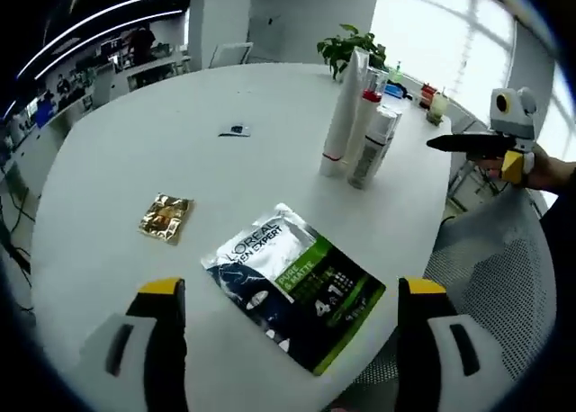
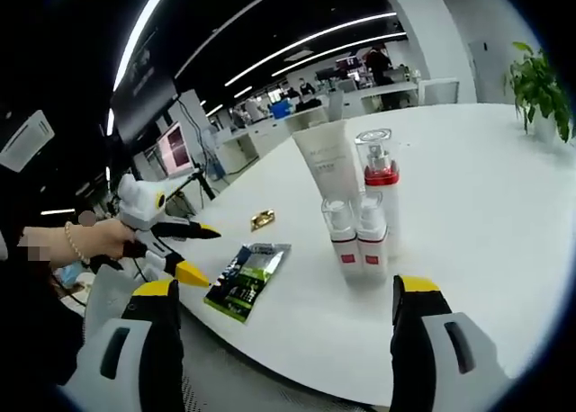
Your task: Arrange the skincare products in the storage area until every visible bottle or jar stands upright without overlapping.
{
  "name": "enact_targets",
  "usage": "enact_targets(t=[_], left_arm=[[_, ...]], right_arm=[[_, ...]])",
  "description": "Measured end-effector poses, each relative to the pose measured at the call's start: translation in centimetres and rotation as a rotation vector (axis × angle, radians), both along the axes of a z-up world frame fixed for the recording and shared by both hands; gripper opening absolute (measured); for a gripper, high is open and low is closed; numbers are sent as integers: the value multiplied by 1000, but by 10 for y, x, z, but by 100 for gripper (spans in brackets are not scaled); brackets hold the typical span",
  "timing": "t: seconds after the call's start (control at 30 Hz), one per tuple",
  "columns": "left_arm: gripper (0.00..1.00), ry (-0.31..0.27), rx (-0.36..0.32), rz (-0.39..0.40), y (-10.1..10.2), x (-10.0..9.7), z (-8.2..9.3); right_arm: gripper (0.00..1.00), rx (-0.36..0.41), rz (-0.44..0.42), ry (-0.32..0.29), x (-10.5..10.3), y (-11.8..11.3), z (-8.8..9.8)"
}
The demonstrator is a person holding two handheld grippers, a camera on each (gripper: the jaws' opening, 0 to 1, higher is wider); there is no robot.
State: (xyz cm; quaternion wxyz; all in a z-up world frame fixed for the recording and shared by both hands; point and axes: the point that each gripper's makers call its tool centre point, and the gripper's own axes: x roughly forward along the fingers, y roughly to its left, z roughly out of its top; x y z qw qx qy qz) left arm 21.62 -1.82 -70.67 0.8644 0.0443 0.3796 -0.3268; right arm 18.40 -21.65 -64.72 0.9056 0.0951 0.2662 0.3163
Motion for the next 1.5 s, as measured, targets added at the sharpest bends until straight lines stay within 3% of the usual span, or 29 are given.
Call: enact_targets(t=[0.3,0.4,0.6,0.77,0.97,1.07,1.17,1.27,1.5], left_arm=[[98,-3,2,109,21,-24,13],[99,13,-10,183,33,-31,12],[99,27,-19,217,39,-47,10],[99,29,-19,241,42,-44,8],[99,76,11,227,38,-51,0],[99,103,-8,259,35,-50,0],[99,119,-43,284,25,-46,-2],[99,128,-22,293,8,-46,-7],[99,168,13,368,-8,-37,-22]], right_arm=[[97,10,4,0,-1,0,1],[97,12,4,-3,-1,1,2],[97,21,-1,-10,2,-1,4],[98,25,6,-7,1,1,3],[97,24,9,-11,1,1,4],[97,24,12,-9,1,1,4],[97,23,18,-5,0,2,4],[97,23,19,-4,0,2,3],[97,16,39,2,-2,4,2]])
